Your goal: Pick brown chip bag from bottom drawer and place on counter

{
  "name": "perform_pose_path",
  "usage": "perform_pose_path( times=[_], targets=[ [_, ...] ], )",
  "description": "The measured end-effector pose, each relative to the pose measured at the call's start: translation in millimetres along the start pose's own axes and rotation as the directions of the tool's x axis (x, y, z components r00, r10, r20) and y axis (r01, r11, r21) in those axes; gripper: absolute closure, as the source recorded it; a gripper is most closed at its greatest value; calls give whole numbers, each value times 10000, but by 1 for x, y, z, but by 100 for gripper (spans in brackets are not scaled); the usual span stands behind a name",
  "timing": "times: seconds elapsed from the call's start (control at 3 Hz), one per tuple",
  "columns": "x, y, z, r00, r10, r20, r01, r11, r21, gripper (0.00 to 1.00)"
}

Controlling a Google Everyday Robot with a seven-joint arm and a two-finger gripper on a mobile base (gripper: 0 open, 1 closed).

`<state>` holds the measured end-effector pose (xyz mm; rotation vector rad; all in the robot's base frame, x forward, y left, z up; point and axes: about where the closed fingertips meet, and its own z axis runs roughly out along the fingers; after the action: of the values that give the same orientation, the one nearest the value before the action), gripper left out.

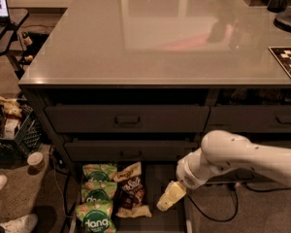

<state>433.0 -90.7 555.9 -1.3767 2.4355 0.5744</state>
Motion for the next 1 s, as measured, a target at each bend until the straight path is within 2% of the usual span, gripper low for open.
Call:
perform_pose_path(
  times=[0.33, 0.67, 1.0],
  targets=[
    [8, -23, 47, 9961, 536, 707, -563, 9978, 363, 0],
    [17, -47, 97, 9880, 1094, 1089, -1155, 9920, 517, 0],
    [17, -47, 97, 9880, 1094, 1089, -1155, 9920, 517, 0]
  ],
)
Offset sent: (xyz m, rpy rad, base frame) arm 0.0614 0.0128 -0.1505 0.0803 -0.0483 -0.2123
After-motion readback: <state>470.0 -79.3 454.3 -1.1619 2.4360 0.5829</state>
